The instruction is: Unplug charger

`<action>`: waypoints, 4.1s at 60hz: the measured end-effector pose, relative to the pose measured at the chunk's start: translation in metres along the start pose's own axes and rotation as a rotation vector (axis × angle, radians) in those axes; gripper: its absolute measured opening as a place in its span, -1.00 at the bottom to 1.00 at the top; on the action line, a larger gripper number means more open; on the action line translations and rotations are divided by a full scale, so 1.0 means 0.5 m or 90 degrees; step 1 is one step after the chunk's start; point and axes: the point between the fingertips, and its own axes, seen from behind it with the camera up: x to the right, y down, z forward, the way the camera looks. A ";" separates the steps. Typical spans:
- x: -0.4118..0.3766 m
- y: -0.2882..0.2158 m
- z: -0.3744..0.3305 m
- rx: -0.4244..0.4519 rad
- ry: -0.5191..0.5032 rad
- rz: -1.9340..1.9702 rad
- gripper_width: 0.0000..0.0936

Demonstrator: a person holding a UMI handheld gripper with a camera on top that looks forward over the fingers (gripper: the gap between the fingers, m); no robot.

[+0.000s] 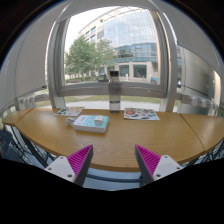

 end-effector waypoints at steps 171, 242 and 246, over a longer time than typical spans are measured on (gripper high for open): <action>0.175 -0.144 -0.040 0.084 0.217 0.099 0.69; 0.001 0.062 -0.078 -0.029 0.050 0.055 0.74; 0.008 0.057 -0.080 -0.026 0.056 0.046 0.73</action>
